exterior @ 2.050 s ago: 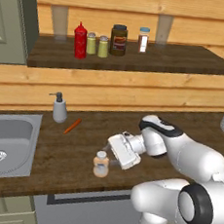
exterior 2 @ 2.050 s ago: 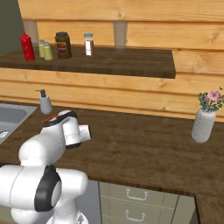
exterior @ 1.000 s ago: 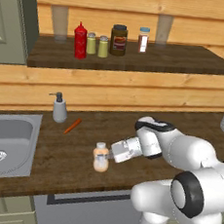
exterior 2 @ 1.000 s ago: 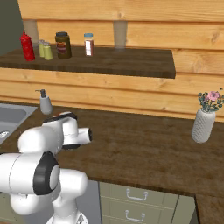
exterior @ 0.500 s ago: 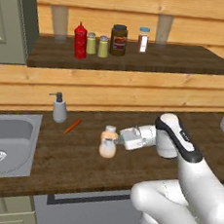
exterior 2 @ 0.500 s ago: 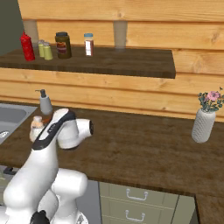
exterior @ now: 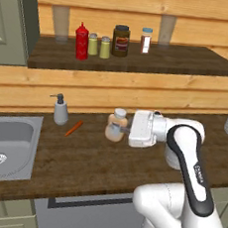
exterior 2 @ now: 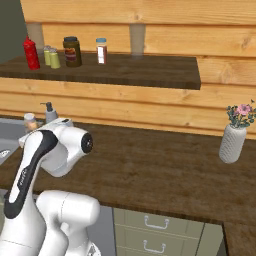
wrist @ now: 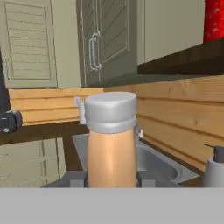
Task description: Put the shaker and condiment bottle from the counter next to their counterparts in the cabinet.
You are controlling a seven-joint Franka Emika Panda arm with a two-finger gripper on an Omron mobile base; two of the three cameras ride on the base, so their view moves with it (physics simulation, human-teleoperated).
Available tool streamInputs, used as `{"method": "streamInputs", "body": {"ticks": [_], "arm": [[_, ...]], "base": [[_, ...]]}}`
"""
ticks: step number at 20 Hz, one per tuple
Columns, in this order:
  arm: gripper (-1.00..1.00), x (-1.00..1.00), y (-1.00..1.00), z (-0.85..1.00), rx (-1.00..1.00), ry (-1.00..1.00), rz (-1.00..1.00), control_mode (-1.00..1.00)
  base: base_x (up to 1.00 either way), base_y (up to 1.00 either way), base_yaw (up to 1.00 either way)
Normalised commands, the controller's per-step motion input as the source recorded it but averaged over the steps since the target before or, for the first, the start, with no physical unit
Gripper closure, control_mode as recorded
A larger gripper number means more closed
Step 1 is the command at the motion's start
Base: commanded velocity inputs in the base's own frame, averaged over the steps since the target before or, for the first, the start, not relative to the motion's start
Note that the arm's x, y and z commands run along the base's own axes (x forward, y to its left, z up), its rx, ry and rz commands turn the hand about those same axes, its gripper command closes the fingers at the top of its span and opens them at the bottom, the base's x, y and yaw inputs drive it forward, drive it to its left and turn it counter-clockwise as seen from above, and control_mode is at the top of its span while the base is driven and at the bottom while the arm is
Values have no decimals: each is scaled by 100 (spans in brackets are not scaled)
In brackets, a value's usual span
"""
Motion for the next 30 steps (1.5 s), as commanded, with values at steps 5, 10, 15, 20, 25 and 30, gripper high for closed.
{"method": "streamInputs", "body": {"ticks": [5,10,15,20,25,30], "arm": [[100,-6,-27,94,-10,0,-22,-100],[100,-34,-20,74,-14,1,-15,-100],[100,-15,0,17,-3,-2,0,-100],[100,0,0,7,0,1,0,-100],[100,-10,8,38,0,2,-2,-100],[100,-13,18,31,0,0,-2,-100]], "base": [[0,0,0],[0,0,0],[0,0,0],[0,0,0],[0,0,0],[0,0,0]]}}
